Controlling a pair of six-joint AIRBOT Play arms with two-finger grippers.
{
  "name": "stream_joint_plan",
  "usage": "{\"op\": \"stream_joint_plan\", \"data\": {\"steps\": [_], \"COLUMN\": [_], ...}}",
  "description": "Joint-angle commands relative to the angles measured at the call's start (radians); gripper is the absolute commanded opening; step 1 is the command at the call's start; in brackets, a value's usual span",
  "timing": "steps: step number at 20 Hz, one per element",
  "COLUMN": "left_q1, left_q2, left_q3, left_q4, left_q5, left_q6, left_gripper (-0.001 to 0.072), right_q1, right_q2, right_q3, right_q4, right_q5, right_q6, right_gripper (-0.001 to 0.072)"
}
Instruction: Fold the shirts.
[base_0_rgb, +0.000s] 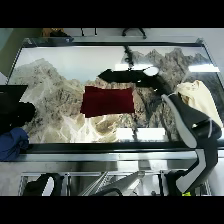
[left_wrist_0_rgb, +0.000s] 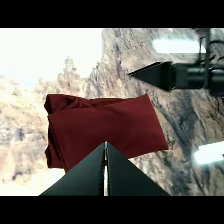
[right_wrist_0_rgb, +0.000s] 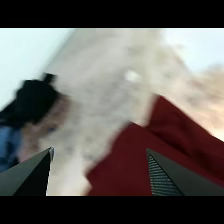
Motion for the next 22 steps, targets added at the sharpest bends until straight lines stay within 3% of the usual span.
{"op": "stream_joint_plan", "data": {"steps": [1, 5, 16, 17, 19, 21, 22], "left_q1": [0.002, 0.002, -0.095, -0.114, -0.145, -0.171, -0.184], "left_q2": [-0.004, -0.037, -0.182, -0.192, -0.212, -0.228, -0.235], "left_q3": [-0.013, -0.013, -0.013, -0.013, -0.013, -0.013, -0.013], "left_q4": [-0.035, -0.035, -0.034, -0.034, -0.034, -0.034, -0.034], "left_q5": [0.007, -0.008, -0.064, -0.063, -0.064, -0.063, -0.063], "left_q6": [0.002, 0.002, 0.013, 0.013, 0.013, 0.012, 0.012], "left_gripper": [0.0019, 0.0019, 0.0020, 0.0019, 0.0020, 0.0019, 0.0019], "right_q1": [-0.214, -0.307, -0.189, -0.181, -0.175, -0.181, -0.188], "right_q2": [0.022, -0.084, -0.267, -0.267, -0.267, -0.260, -0.251], "right_q3": [-0.003, -0.003, -0.002, -0.002, -0.002, 0.009, 0.023], "right_q4": [-0.336, -0.375, -0.327, -0.270, -0.106, 0.074, 0.136], "right_q5": [0.189, 0.295, 0.322, 0.330, 0.372, 0.420, 0.426], "right_q6": [0.227, 0.250, 0.202, 0.187, 0.126, 0.071, 0.062], "right_gripper": [0.0635, 0.0636, 0.0634, 0.0603, 0.0181, 0.0036, 0.0021]}}
